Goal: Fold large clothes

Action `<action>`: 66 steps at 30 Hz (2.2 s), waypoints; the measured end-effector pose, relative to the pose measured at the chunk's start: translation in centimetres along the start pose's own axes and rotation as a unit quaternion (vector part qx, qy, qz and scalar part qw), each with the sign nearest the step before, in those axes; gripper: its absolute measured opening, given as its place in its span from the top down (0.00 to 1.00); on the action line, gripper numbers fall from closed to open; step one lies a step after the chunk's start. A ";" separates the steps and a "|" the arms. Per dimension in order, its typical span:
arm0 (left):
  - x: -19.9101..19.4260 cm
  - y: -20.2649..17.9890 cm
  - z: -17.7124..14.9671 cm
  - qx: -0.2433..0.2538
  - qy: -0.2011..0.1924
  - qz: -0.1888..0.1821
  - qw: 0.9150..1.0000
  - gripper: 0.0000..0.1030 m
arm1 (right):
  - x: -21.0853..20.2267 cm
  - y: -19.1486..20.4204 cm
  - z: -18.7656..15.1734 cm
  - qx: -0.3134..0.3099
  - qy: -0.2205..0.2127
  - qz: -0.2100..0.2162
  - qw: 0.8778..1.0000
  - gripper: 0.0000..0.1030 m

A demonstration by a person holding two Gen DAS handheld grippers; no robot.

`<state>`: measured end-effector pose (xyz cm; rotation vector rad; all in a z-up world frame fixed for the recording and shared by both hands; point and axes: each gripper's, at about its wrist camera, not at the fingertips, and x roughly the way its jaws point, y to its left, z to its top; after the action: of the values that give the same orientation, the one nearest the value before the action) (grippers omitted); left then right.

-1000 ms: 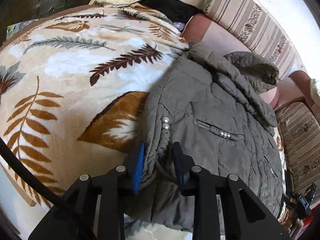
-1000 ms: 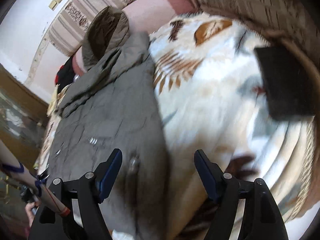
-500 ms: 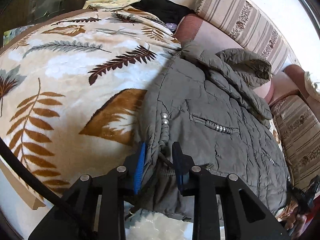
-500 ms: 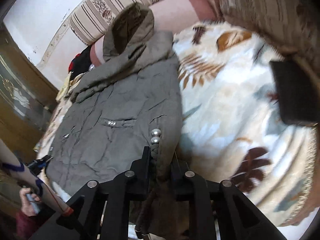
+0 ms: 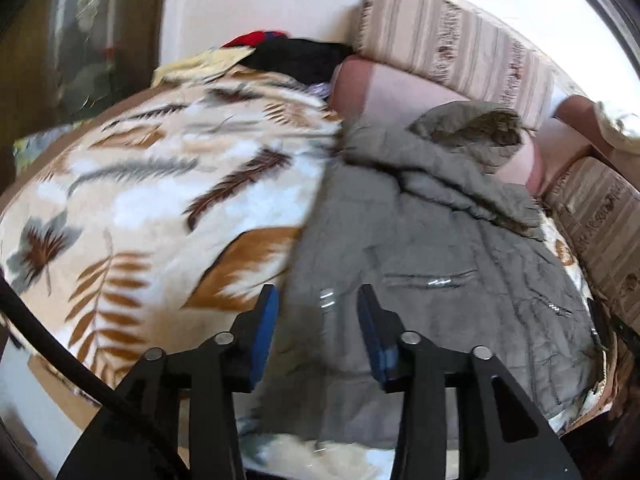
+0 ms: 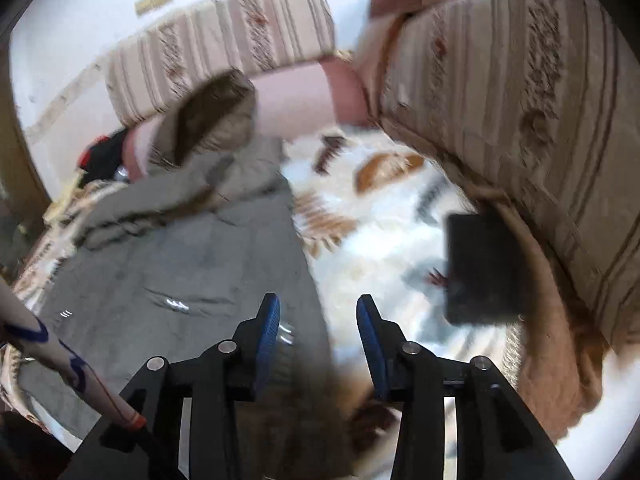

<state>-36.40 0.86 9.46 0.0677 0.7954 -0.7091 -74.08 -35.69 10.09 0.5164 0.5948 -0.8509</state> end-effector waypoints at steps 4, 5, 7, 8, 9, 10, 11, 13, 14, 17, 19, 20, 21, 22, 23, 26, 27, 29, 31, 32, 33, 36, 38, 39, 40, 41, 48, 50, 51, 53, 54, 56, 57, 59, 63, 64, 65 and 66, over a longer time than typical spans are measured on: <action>1.7 -4.5 0.4 0.042 0.012 -0.004 0.999 0.42 | 1.9 4.0 -0.4 -0.027 0.032 0.078 0.996 0.57; 2.4 -5.6 0.2 0.053 0.020 -0.001 0.998 0.42 | 2.6 4.9 -0.7 -0.029 0.047 0.094 0.994 0.57; 4.0 -7.2 -0.9 0.067 0.036 0.005 0.997 0.42 | 3.8 6.3 -1.3 -0.042 0.074 0.096 0.992 0.57; 4.7 -7.6 -1.4 0.069 0.046 0.007 0.997 0.42 | 4.1 6.7 -1.7 -0.051 0.081 0.090 0.991 0.57; 5.6 -7.9 -2.3 0.071 0.064 0.009 0.995 0.42 | 4.5 7.2 -2.0 -0.064 0.091 0.084 0.990 0.57; 6.6 -8.1 -3.1 0.074 0.081 0.016 0.994 0.42 | 5.0 7.6 -2.5 -0.076 0.103 0.077 0.989 0.57; 7.2 -8.2 -3.7 0.081 0.090 0.026 0.992 0.42 | 5.3 7.9 -2.8 -0.082 0.111 0.071 0.988 0.57; 7.6 -8.7 -4.8 0.105 0.078 0.046 0.990 0.40 | 6.1 8.0 -3.4 -0.090 0.128 0.068 0.985 0.55; 7.7 -9.2 -5.0 0.122 0.071 0.058 0.988 0.39 | 6.4 8.0 -3.5 -0.094 0.131 0.062 0.985 0.55; 7.5 -9.9 -5.3 0.134 0.054 0.069 0.987 0.38 | 6.5 7.9 -3.4 -0.099 0.125 0.061 0.985 0.54; 7.2 -10.1 -5.5 0.133 0.042 0.073 0.988 0.38 | 6.0 8.1 -3.1 -0.096 0.106 0.067 0.987 0.54; 7.0 -10.3 -5.5 0.133 0.037 0.073 0.988 0.38 | 5.4 8.2 -2.9 -0.096 0.092 0.072 0.988 0.54; 6.7 -10.5 -5.6 0.135 0.033 0.072 0.988 0.38 | 5.2 8.5 -2.7 -0.098 0.084 0.074 0.989 0.54; 6.3 -10.8 -5.6 0.134 0.029 0.069 0.988 0.38 | 4.7 8.6 -2.7 -0.103 0.073 0.077 0.989 0.54; 5.7 -11.1 -5.6 0.133 0.022 0.064 0.989 0.38 | 4.6 8.9 -2.6 -0.105 0.069 0.078 0.989 0.54; 4.6 -12.5 -5.6 0.142 0.014 0.052 0.988 0.38 | 4.5 9.2 -2.9 -0.105 0.073 0.085 0.988 0.54; 4.1 -12.9 -5.6 0.147 0.010 0.050 0.988 0.38 | 4.4 9.3 -3.0 -0.105 0.074 0.085 0.988 0.54; 3.2 -13.9 -5.5 0.155 0.004 0.041 0.987 0.38 | 4.1 9.5 -3.1 -0.106 0.071 0.087 0.988 0.54; 2.3 -14.7 -5.1 0.157 -0.002 0.032 0.987 0.38 | 3.3 9.8 -3.1 -0.104 0.063 0.094 0.988 0.54; 1.7 -15.2 -4.8 0.159 -0.006 0.028 0.987 0.38 | 2.8 9.9 -3.1 -0.101 0.060 0.099 0.988 0.54; 1.1 -15.6 -4.5 0.160 -0.009 0.025 0.987 0.38 | 2.3 10.1 -3.1 -0.096 0.061 0.105 0.988 0.54; -0.8 -16.9 -3.0 0.166 -0.022 0.013 0.986 0.38 | 0.9 10.8 -2.9 -0.090 0.058 0.127 0.986 0.54; -2.3 -17.8 -1.6 0.169 -0.037 0.007 0.985 0.36 | -0.2 11.6 -2.2 -0.088 0.052 0.138 0.985 0.54; -2.8 -18.1 -1.1 0.170 -0.043 0.003 0.985 0.35 | -1.0 12.0 -1.5 -0.084 0.048 0.148 0.984 0.54; -3.7 -18.6 -0.3 0.172 -0.053 -0.002 0.984 0.33 | -1.6 12.3 -0.8 -0.080 0.045 0.156 0.983 0.53; -4.4 -18.9 0.3 0.174 -0.062 -0.003 0.983 0.32 | -2.1 12.5 -0.3 -0.079 0.042 0.161 0.983 0.53; -7.4 -20.0 5.2 0.171 -0.107 -0.016 0.979 0.30 | -6.2 14.8 6.1 -0.077 0.004 0.173 0.982 0.53; -7.2 -20.3 7.0 0.166 -0.111 -0.019 0.980 0.28 | -6.9 15.2 7.8 -0.077 -0.007 0.175 0.981 0.53; -7.0 -20.3 7.5 0.164 -0.110 -0.023 0.980 0.28 | -7.1 15.5 8.4 -0.080 -0.012 0.174 0.981 0.52; -5.7 -20.6 9.1 0.160 -0.100 -0.028 0.982 0.26 | -6.9 16.0 9.6 -0.083 -0.014 0.172 0.981 0.52; -5.1 -20.5 9.6 0.157 -0.098 -0.028 0.982 0.26 | -6.3 16.3 10.3 -0.080 -0.010 0.172 0.982 0.52; -3.3 -20.6 10.8 0.147 -0.092 -0.028 0.984 0.26 | -5.1 16.7 11.3 -0.077 0.001 0.167 0.983 0.52; -2.4 -20.6 11.3 0.141 -0.091 -0.028 0.985 0.26 | -4.3 17.0 11.8 -0.079 0.007 0.161 0.984 0.52; -0.5 -20.4 12.2 0.127 -0.087 -0.029 0.988 0.26 | -2.8 17.4 12.8 -0.085 0.018 0.145 0.986 0.52; 3.5 -19.3 13.1 0.105 -0.077 -0.024 0.991 0.26 | 0.6 18.3 14.7 -0.091 0.045 0.121 0.987 0.52; 4.7 -18.9 13.2 0.103 -0.074 -0.019 0.992 0.26 | 1.4 18.4 14.9 -0.093 0.049 0.113 0.988 0.52; 6.2 -18.4 13.5 0.101 -0.072 -0.010 0.992 0.26 | 2.6 18.8 15.2 -0.095 0.056 0.104 0.988 0.52; 7.3 -18.0 13.7 0.098 -0.070 0.000 0.993 0.26 | 3.5 18.9 15.4 -0.095 0.061 0.100 0.989 0.52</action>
<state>-35.14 -21.32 17.83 0.1931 0.5912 -0.7820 -52.70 -36.78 22.38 0.4481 0.7155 -0.5683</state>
